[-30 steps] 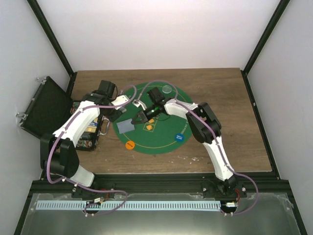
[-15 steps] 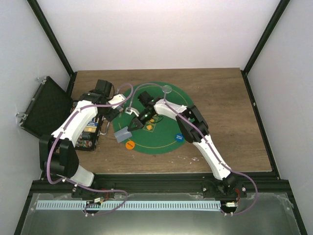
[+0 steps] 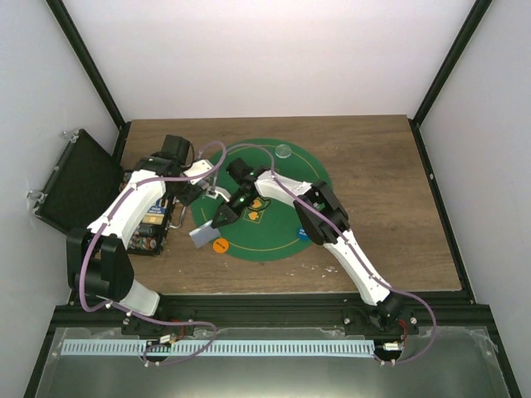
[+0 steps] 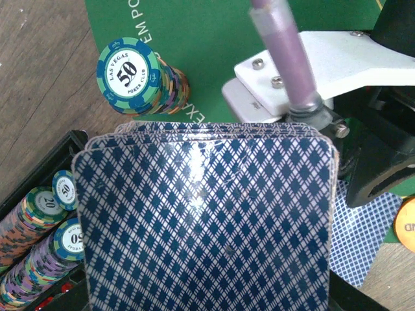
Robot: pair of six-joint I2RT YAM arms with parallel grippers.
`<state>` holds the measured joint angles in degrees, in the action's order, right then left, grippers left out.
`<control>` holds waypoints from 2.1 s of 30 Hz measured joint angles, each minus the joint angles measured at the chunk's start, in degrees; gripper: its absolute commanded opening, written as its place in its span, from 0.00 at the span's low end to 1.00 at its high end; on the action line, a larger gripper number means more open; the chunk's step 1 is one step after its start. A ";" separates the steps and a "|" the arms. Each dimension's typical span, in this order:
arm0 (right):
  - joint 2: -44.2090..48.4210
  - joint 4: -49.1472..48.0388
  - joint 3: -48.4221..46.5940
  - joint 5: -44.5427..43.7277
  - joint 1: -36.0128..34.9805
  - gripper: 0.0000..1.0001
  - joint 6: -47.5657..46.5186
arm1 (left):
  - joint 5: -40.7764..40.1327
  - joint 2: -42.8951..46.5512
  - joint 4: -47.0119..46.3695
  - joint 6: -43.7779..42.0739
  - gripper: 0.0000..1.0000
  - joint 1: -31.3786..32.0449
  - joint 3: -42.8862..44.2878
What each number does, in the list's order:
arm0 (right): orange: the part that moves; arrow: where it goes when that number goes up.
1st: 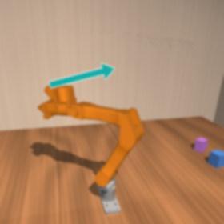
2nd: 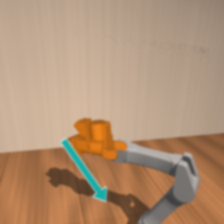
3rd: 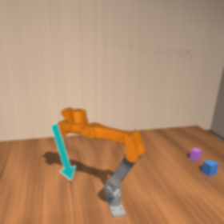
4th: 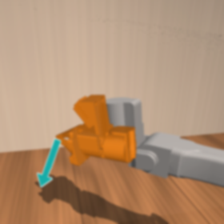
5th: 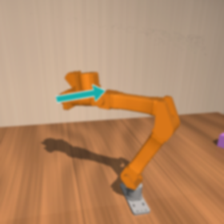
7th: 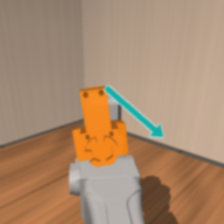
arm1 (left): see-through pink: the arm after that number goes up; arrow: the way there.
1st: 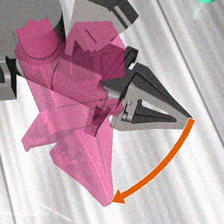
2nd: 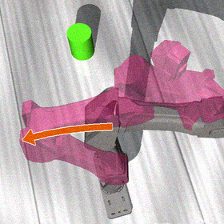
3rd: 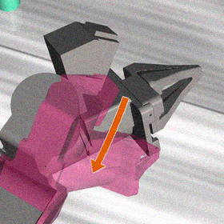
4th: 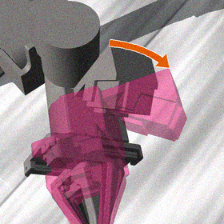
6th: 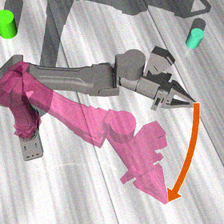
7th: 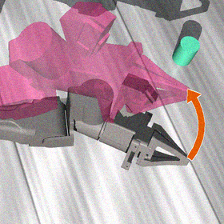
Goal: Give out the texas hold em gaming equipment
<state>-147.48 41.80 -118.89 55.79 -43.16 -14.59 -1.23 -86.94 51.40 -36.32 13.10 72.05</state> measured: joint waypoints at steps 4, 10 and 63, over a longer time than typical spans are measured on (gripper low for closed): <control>1.75 -1.27 0.50 -3.06 -0.33 0.36 0.39 | 0.02 0.02 0.15 -0.02 0.51 0.00 0.00; 10.25 -6.25 10.49 -8.07 1.33 0.57 3.41 | 0.04 0.00 0.55 -0.11 0.51 -0.11 0.17; 30.03 -44.76 36.22 7.85 9.97 0.65 37.07 | 13.46 -2.14 11.21 -10.05 0.47 10.88 9.38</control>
<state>-117.45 -2.96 -82.67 63.64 -33.19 22.48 12.23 -89.08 62.61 -46.37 23.99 81.43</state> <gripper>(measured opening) 0.747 0.484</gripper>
